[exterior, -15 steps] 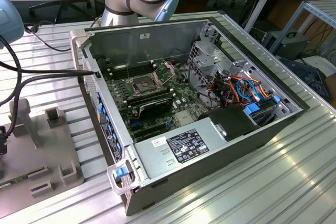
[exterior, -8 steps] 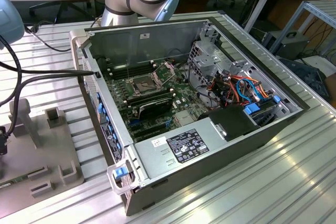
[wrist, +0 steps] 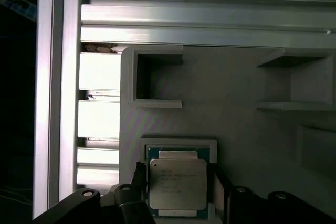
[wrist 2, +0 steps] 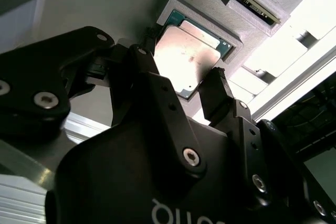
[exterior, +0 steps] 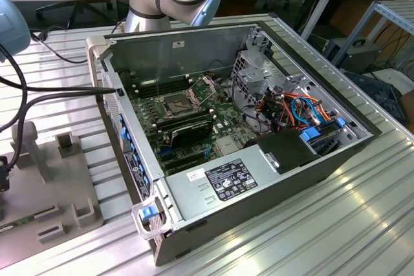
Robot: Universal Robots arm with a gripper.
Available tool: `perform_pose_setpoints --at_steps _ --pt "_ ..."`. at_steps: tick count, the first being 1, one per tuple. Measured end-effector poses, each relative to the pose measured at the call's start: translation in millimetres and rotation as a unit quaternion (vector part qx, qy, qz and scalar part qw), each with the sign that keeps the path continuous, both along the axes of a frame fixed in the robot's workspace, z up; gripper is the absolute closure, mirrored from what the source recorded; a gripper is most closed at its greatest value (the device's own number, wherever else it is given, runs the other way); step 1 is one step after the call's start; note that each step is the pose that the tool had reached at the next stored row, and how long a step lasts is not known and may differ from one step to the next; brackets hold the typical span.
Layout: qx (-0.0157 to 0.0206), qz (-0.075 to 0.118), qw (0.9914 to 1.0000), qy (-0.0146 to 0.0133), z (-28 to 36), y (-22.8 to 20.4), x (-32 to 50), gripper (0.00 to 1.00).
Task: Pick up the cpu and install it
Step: 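Pick up the cpu and move it towards the insertion slot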
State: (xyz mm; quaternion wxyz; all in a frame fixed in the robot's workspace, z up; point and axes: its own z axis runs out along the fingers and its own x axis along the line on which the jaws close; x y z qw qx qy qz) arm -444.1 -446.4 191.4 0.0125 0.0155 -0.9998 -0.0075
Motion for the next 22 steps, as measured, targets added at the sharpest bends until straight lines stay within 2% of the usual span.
perform_pose_setpoints --at_steps 12,22 --pt "0.0000 0.001 1.00000 0.0000 -1.5 0.0 0.0 0.40" --pt "0.0000 0.001 1.00000 0.0000 0.2 0.0 0.0 0.40"
